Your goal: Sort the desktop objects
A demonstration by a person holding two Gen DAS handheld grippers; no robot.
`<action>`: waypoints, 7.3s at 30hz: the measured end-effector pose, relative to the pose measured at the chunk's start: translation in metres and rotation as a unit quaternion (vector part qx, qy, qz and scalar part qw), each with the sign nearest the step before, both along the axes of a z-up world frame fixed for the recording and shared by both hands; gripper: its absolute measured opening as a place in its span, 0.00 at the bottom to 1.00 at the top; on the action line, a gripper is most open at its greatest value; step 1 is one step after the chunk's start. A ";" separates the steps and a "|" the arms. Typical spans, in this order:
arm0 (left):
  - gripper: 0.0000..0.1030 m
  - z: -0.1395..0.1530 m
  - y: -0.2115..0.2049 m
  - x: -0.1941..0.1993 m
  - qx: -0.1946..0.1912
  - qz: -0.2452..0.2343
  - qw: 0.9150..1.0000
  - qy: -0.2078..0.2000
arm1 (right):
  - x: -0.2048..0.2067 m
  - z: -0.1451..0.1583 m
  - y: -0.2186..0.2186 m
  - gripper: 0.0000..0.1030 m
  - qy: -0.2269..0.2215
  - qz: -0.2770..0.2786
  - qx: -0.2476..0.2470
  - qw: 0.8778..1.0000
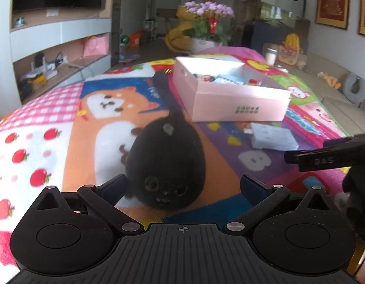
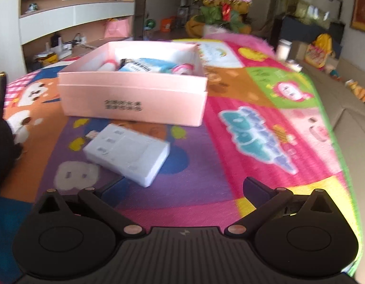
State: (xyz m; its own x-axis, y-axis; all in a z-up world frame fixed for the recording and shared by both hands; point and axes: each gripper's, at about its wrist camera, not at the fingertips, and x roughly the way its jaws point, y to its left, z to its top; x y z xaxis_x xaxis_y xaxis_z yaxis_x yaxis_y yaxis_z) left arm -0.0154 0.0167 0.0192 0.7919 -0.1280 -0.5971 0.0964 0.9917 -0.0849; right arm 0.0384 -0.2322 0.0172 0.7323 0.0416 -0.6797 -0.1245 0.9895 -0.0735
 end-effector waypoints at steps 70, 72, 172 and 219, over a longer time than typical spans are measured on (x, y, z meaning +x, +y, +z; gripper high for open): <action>0.70 0.011 -0.014 0.013 0.081 0.029 0.996 0.005 | -0.046 0.055 0.011 0.87 -0.019 0.164 0.046 0.985; 0.69 0.016 -0.013 0.006 0.071 0.020 0.997 0.004 | -0.052 0.060 0.012 0.87 -0.029 0.168 0.044 0.984; 1.00 -0.008 -0.027 0.063 0.030 0.065 0.997 -0.002 | 0.028 -0.003 0.027 1.00 -0.009 0.029 -0.004 1.000; 1.00 -0.013 -0.033 0.066 0.049 0.061 0.997 0.022 | 0.020 -0.011 0.016 1.00 -0.020 -0.002 0.041 0.999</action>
State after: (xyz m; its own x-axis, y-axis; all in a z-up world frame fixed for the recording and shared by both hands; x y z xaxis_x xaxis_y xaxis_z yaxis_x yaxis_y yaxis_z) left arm 0.0506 -0.0162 0.0058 0.7704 0.0278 -0.6369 -0.0266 0.9996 0.0114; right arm 0.0588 -0.2159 0.0064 0.7588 0.0927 -0.6447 -0.1181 0.9930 0.0038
